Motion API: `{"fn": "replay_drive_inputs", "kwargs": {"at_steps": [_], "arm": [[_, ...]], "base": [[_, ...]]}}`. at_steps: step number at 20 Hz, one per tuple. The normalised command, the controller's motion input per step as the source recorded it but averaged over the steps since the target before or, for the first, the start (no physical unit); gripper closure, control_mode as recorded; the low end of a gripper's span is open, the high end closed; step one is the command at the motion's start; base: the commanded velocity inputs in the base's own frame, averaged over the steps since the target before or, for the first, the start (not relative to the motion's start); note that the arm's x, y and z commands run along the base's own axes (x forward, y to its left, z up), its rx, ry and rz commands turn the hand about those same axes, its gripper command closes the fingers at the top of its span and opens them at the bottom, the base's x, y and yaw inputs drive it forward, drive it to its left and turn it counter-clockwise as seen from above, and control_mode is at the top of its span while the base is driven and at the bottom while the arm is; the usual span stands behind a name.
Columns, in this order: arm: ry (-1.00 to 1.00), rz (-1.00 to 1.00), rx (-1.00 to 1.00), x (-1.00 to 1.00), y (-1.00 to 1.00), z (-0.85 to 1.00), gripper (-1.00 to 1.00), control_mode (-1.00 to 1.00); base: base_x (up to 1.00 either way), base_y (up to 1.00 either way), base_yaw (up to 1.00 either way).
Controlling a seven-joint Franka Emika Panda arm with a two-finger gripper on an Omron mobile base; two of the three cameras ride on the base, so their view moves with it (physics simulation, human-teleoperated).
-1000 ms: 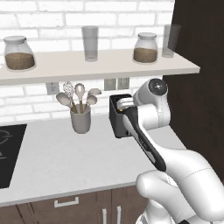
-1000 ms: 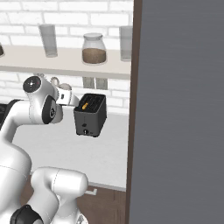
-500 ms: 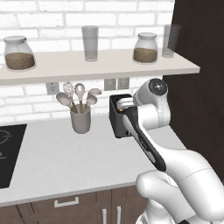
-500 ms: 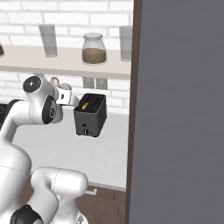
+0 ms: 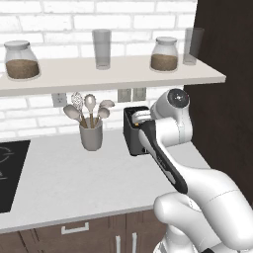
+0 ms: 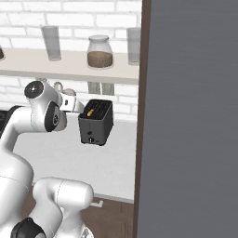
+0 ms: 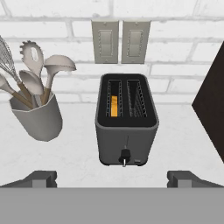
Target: Start the toaster. Once the lever pops up, take the bread to the plate on the dining counter.
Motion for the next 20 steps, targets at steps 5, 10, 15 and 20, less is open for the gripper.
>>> {"fn": "replay_drive_inputs", "kwargs": {"at_steps": [5, 10, 15, 20], "arm": [[0.0, 0.0, 0.0, 0.0, 0.0, 0.0, -1.0, -1.0], [0.0, 0.0, 0.0, 0.0, 0.0, 0.0, -1.0, -1.0], [0.0, 0.0, 0.0, 0.0, 0.0, 0.0, -1.0, -1.0], [0.0, 0.0, 0.0, 0.0, 0.0, 0.0, -1.0, -1.0]], "base": [[0.0, 0.0, 0.0], [0.0, 0.0, 0.0], [0.0, 0.0, 0.0], [0.0, 0.0, 0.0]]}}
